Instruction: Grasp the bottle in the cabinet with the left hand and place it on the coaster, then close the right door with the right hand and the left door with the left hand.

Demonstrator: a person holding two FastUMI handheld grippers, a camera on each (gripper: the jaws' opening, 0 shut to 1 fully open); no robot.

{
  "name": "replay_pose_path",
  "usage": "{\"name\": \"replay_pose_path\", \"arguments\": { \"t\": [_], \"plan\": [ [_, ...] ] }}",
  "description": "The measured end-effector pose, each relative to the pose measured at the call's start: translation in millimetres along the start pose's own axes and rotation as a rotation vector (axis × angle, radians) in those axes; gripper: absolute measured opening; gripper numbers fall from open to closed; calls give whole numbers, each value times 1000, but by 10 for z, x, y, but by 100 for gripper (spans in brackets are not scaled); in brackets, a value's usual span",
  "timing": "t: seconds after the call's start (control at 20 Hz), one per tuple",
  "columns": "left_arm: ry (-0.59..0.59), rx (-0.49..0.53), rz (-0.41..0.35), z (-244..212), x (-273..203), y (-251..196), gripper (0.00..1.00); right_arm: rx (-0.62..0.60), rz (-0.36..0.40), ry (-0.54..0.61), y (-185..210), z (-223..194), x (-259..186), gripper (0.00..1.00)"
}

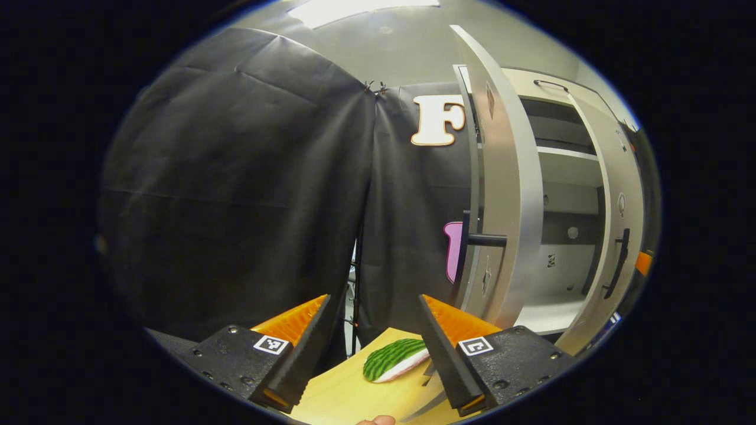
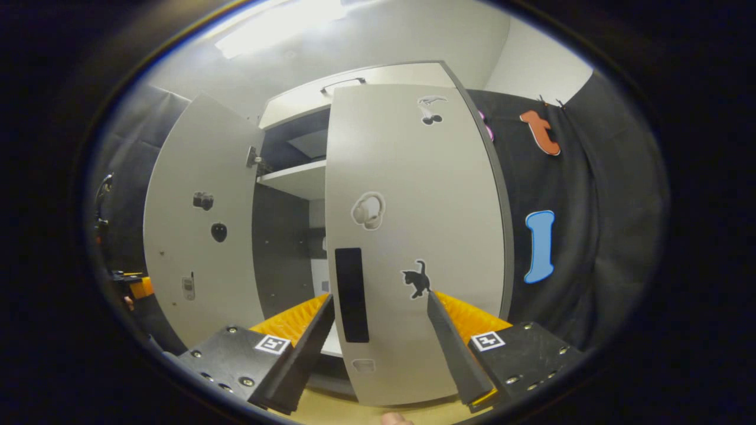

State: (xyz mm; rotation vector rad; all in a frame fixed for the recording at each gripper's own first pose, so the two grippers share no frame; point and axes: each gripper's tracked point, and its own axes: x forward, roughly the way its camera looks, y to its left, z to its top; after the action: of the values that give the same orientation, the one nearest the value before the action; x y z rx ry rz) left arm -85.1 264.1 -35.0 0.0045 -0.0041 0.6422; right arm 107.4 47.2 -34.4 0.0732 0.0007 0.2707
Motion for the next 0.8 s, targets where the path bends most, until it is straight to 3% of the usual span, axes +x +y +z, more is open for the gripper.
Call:
{"name": "replay_pose_path", "arguments": {
  "t": [0.45, 0.8],
  "plan": [
    [17, -13, -150, -14, -149, -356, 89, -1, 2, -8, 1, 20, -96, 93],
    [36, -63, -337, -109, -269, -1154, 89, -14, -15, -6, -40, 22, -171, 93]
  ]
}}
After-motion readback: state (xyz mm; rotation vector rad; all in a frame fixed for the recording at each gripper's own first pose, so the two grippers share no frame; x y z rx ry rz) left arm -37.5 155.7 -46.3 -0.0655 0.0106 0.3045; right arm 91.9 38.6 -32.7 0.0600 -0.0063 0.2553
